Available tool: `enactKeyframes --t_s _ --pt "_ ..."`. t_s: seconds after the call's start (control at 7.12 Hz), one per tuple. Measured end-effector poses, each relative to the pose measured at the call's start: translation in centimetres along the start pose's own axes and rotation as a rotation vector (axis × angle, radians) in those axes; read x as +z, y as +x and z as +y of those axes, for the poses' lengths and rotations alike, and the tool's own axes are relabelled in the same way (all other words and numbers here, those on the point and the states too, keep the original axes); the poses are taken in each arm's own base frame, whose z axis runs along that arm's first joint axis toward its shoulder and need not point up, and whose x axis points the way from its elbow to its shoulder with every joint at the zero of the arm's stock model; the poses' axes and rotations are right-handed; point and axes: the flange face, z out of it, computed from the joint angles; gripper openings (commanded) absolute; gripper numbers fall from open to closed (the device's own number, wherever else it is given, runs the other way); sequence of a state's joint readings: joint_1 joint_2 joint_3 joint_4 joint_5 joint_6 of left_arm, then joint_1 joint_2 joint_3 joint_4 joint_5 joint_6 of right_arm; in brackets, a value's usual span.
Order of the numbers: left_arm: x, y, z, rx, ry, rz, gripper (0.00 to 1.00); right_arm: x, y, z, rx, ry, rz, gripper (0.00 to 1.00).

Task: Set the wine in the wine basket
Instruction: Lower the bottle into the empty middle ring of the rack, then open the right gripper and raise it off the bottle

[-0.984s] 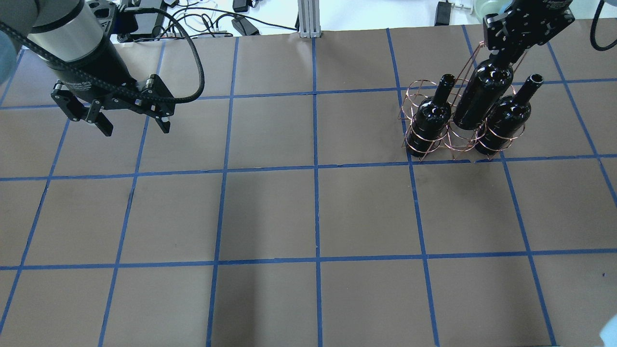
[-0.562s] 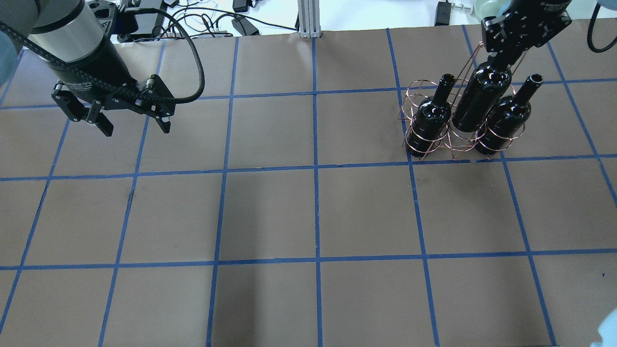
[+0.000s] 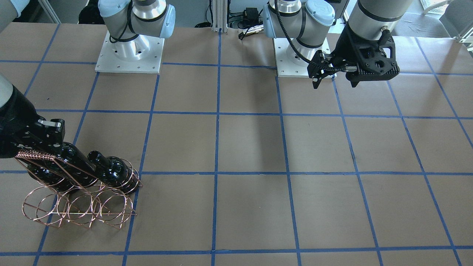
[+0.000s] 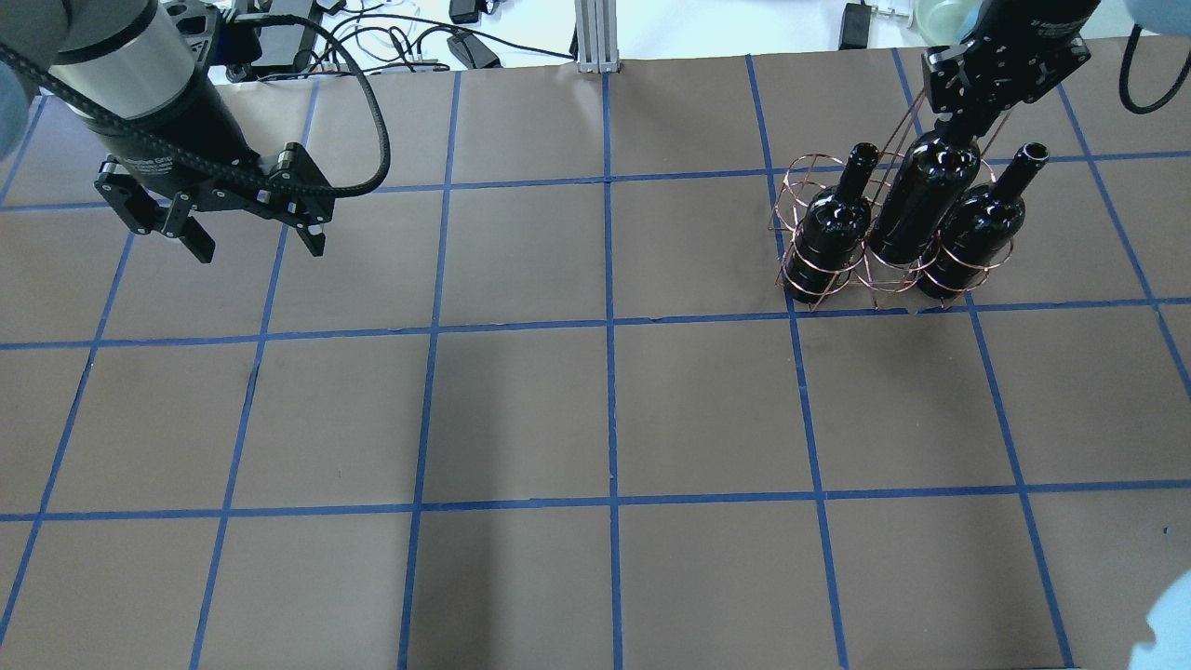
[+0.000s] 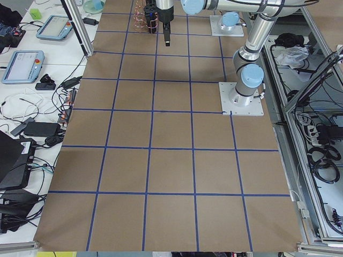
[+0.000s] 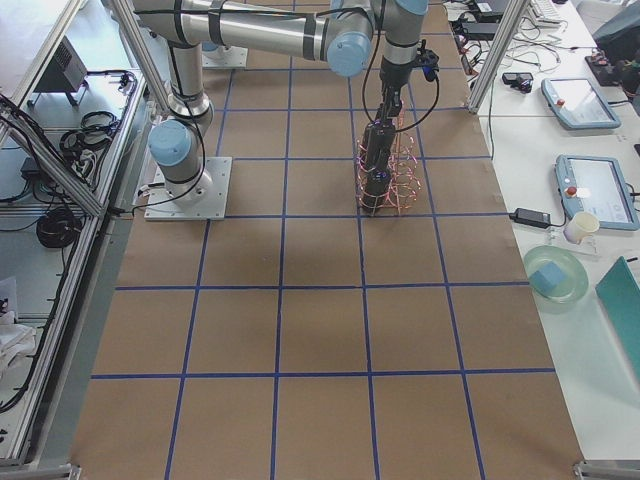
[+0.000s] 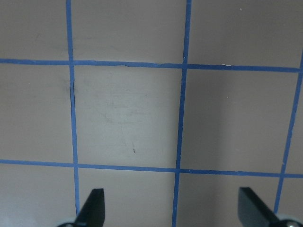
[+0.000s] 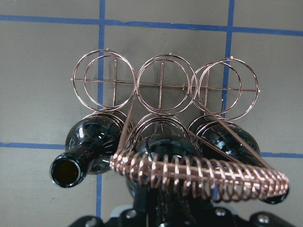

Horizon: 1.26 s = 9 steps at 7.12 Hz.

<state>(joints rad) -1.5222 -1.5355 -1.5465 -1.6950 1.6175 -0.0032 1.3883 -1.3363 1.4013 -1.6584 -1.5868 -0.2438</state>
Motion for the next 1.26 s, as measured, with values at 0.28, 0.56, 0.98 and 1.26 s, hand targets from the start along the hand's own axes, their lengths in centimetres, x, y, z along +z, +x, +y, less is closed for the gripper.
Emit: enactKeyframes --t_s 0.28,0.56,0.98,1.26 --pt "0.0 0.0 0.0 0.000 -0.002 -0.003 1.00 2.6 0.0 0.0 -0.013 -0.013 -0.004 0.00" --pt "0.0 0.0 0.0 -0.001 -0.002 -0.002 1.00 4.7 0.0 -0.5 -0.025 -0.018 -0.005 0.00" --pt "0.0 -0.3 -0.1 -0.006 -0.001 -0.001 1.00 6.5 0.1 -0.9 -0.028 -0.029 -0.008 0.00" --pt "0.0 -0.6 -0.1 -0.014 -0.003 0.005 1.00 7.0 0.1 -0.9 -0.028 -0.034 -0.009 0.97"
